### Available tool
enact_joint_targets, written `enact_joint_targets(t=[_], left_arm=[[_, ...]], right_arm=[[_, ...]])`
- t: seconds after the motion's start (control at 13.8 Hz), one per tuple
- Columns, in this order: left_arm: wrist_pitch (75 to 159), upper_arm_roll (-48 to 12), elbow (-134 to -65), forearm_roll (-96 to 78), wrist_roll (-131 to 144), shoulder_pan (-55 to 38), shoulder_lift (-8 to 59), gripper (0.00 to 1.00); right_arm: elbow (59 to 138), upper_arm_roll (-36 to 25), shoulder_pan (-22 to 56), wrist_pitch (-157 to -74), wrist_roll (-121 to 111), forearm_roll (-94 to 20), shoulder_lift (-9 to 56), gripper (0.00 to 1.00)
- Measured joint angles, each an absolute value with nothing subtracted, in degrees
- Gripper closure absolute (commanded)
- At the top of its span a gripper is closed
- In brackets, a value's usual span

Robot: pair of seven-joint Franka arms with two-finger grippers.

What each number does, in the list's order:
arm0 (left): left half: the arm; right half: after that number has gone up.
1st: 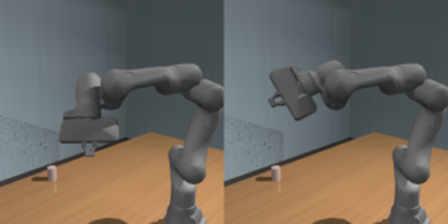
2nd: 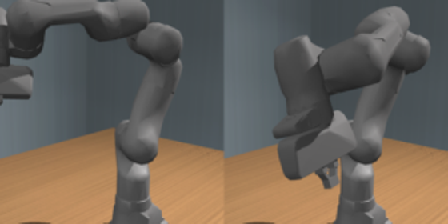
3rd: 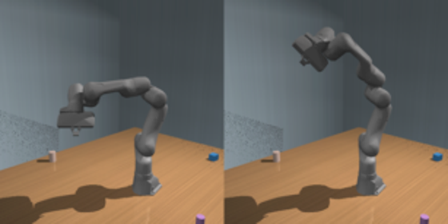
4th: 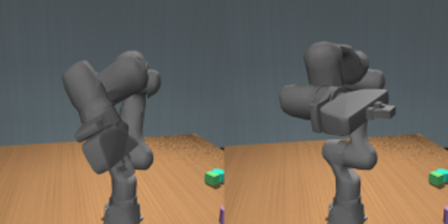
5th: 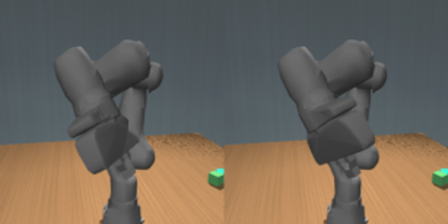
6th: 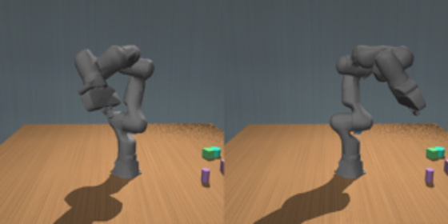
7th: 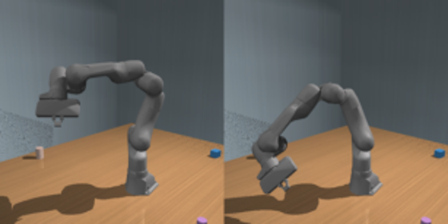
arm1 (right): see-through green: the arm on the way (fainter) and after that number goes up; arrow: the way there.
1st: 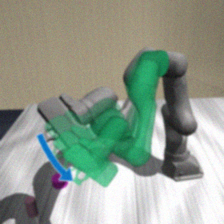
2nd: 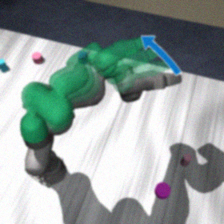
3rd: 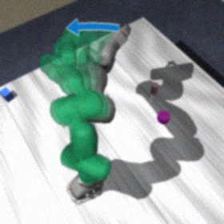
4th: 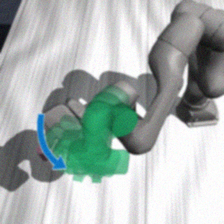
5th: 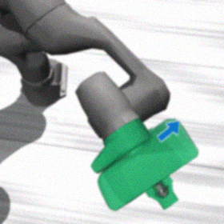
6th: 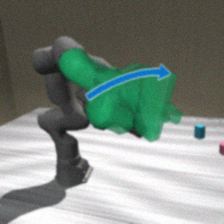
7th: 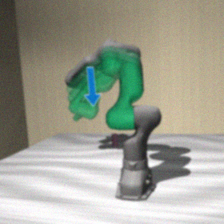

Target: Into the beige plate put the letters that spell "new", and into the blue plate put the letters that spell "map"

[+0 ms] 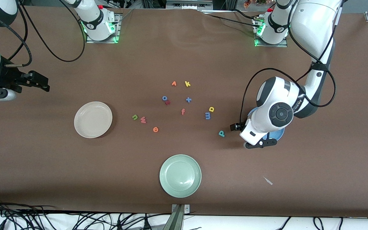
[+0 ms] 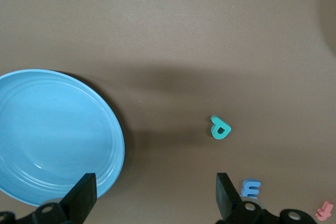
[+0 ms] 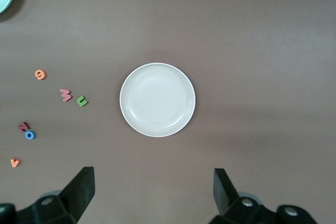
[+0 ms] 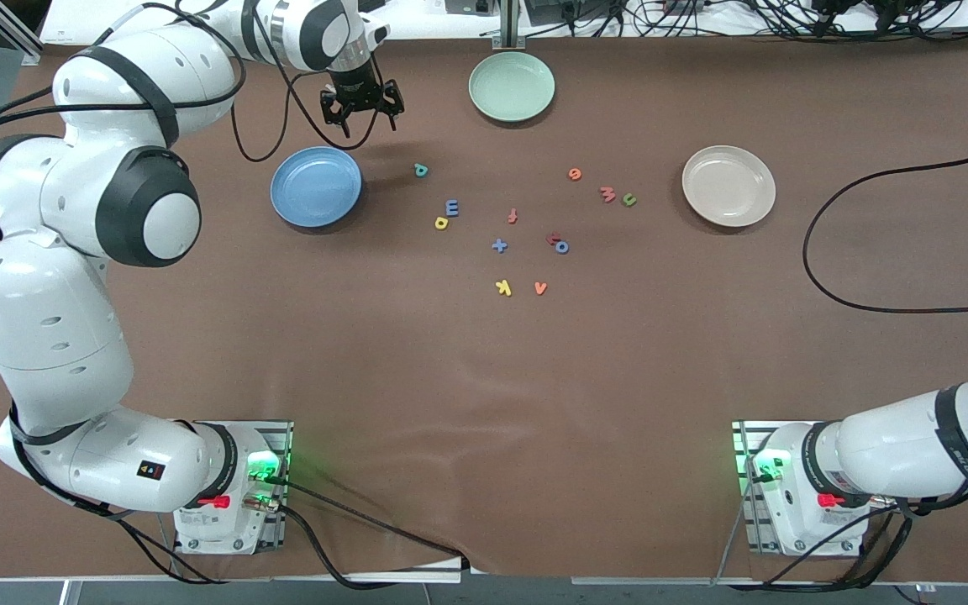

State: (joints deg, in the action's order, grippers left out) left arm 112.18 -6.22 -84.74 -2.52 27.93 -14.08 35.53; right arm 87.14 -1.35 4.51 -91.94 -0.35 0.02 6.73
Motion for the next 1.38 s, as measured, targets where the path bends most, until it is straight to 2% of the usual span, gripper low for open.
enact_joint_targets(t=[0.29,1.38], left_arm=[[109.61,-6.24,-83.45,-2.55,27.93,-12.74,34.45,0.0],[109.52,-6.4,-83.51,-2.65,27.93,-12.18,34.36,0.0]], right_arm=[[87.13,-1.38,4.48,-92.29,-0.35,0.02,6.73,0.0],[87.14,-1.59,3.75,-93.46,-0.38,0.02,6.98,0.0]])
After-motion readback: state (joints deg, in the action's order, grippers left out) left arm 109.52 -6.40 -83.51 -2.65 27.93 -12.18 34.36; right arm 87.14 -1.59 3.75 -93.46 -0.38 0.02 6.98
